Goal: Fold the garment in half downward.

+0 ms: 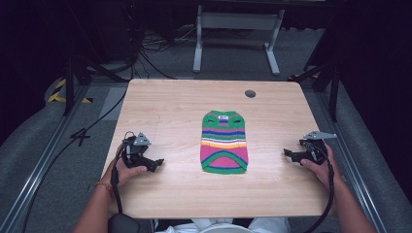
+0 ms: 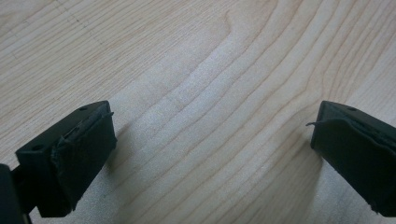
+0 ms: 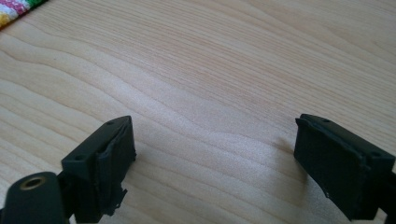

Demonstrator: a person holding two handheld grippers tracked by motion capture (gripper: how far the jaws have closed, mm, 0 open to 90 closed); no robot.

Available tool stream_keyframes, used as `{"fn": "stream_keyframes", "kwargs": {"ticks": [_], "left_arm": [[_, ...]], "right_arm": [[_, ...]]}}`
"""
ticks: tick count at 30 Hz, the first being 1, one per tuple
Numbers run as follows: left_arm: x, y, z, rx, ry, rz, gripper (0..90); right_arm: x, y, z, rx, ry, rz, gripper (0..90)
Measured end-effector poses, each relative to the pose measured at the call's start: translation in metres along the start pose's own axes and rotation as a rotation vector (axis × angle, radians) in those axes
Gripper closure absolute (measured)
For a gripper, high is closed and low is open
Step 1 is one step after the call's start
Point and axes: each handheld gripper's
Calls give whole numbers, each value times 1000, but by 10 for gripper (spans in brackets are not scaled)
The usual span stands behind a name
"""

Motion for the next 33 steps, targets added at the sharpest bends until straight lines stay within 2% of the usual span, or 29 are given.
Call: {"fn": "stream_keyframes", "kwargs": {"ticks": [10, 16, 18, 19, 20, 22, 23, 24, 26, 27, 28, 29, 31, 33], "left_arm": [[0, 1, 1, 4, 5, 4, 4], [0, 1, 3, 13, -13, 5, 11], [2, 0, 5, 21, 5, 2, 53], [2, 0, 5, 21, 5, 2, 68], [4, 0, 6, 15, 13, -4, 68], [5, 0, 7, -5, 8, 5, 149], [6, 0, 7, -5, 7, 1, 197], [7, -1, 7, -2, 2, -14, 195], [6, -3, 6, 4, 0, -25, 186], [5, -7, 5, 3, -24, -53, 204], [5, -7, 5, 3, -24, -53, 227], [4, -12, 4, 16, -27, -76, 254], [4, -14, 3, 17, -20, -79, 256], [4, -18, 3, 34, -32, -103, 256]], "right_arm": [[-1, 1, 1, 1, -4, 9, 128], [-2, 0, 1, 11, -6, 13, 129], [1, -2, 4, 23, 0, 17, 204], [1, -2, 4, 23, 0, 17, 204], [4, -3, 5, 21, 6, 39, 204], [7, -6, 6, 13, 2, 50, 207], [9, -9, 7, 9, -22, 41, 210], [10, -10, 7, 8, -25, 43, 224], [12, -13, 7, 17, -37, 65, 260], [15, -16, 7, 21, -30, 88, 306], [15, -16, 7, 21, -30, 88, 306], [17, -20, 7, 10, -52, 94, 327], [18, -22, 7, 10, -48, 97, 334], [23, -28, 7, 9, -45, 124, 341]]}}
Point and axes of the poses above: each handheld gripper's, and its own axes: z roughly backward along the jaws, y roughly out of its underside, x roughly to its left, and after that the axes turned 1 degree about -x, right-handed
